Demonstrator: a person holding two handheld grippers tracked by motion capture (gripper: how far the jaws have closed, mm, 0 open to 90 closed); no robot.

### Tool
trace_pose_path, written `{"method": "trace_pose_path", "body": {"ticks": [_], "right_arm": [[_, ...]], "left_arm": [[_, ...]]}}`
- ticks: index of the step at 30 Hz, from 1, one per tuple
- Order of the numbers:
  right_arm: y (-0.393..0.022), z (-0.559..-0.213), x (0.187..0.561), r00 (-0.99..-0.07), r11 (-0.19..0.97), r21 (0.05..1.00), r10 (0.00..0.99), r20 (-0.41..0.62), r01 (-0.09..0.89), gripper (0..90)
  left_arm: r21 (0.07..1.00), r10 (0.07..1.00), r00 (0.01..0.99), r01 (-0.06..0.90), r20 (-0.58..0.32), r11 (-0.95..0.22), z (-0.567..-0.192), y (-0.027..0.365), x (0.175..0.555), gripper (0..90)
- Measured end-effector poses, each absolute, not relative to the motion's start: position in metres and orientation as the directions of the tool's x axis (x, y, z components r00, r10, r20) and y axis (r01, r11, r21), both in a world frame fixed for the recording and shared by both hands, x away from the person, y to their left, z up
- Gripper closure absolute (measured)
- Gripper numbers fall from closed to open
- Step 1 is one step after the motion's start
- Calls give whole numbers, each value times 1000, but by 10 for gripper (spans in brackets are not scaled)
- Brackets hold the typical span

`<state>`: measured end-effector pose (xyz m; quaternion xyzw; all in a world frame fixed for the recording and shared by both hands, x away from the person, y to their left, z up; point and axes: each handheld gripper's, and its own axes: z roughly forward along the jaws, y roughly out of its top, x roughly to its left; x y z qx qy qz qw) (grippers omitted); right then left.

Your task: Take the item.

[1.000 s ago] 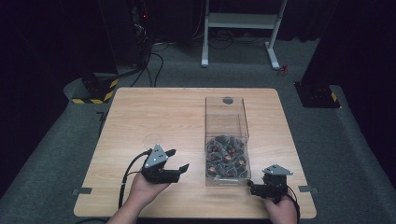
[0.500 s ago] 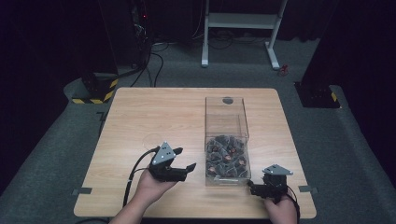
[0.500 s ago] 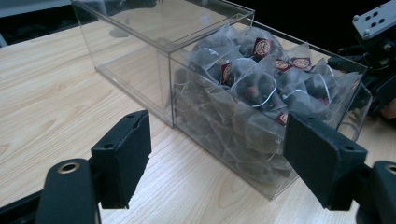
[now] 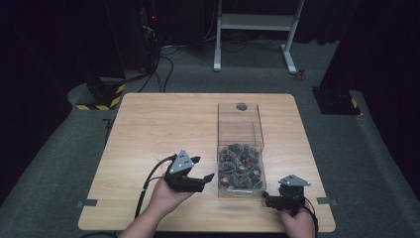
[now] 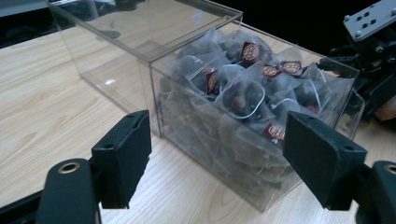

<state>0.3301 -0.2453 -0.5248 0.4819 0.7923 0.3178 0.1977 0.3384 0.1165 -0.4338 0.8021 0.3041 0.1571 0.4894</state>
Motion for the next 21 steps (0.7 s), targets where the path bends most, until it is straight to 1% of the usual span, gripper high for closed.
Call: {"method": "trace_pose_path", "body": {"ticks": [11, 21], "right_arm": [[-245, -525, 330, -458, 334, 694, 889, -7, 638, 78], [-245, -525, 330, -462, 337, 694, 887, -7, 636, 78]], "left_arm": [[877, 609, 792, 324, -46, -354, -433, 95, 346, 283], [880, 584, 810, 319, -60, -352, -435, 81, 358, 399]]}}
